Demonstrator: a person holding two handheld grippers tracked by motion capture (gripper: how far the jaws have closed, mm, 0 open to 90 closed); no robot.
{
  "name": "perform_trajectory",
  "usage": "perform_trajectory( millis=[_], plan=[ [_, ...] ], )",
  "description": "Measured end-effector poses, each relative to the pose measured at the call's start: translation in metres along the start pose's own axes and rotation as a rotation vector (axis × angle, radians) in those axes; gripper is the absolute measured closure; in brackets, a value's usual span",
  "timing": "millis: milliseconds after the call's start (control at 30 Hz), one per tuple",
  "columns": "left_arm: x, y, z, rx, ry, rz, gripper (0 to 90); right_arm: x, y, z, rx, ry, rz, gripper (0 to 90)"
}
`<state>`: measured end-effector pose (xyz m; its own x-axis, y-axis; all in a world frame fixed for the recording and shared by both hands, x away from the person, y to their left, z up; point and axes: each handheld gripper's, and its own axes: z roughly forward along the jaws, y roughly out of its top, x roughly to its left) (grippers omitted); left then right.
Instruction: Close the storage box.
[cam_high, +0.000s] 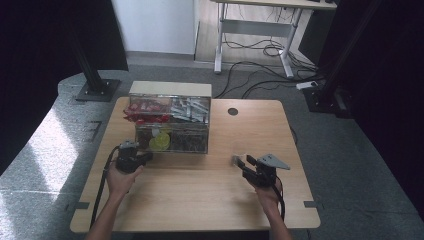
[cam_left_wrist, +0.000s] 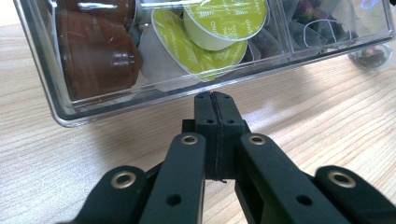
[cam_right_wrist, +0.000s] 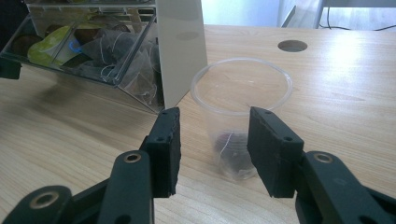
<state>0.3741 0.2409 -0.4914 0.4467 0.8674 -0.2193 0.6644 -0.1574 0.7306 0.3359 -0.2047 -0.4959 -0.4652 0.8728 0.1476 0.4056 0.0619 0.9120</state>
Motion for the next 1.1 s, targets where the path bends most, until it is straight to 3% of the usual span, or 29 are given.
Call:
perform_trajectory(
  millis=[267, 433, 600, 833, 1100],
  plan=[
    [-0.013, 0.001, -0.007, -0.037, -0.017, 0.037, 85.1, -0.001, 0.001, -0.003, -0.013, 0.004, -0.003, 52.9],
    [-0.028, -0.001, -0.01, -0.054, -0.044, 0.082, 74.2, -0.001, 0.0, -0.005, -0.018, 0.007, -0.008, 49.4],
    [-0.043, -0.008, -0.011, -0.103, -0.041, 0.125, 60.5, -0.001, 0.0, -0.009, -0.023, 0.008, -0.019, 45.7],
    [-0.053, -0.021, -0.013, -0.104, -0.057, 0.149, 52.8, -0.002, -0.003, -0.019, -0.02, 0.001, -0.044, 37.5],
    [-0.056, -0.033, -0.015, -0.092, -0.038, 0.178, 50.6, -0.01, -0.015, -0.036, -0.005, -0.02, -0.06, 33.0]
  ],
)
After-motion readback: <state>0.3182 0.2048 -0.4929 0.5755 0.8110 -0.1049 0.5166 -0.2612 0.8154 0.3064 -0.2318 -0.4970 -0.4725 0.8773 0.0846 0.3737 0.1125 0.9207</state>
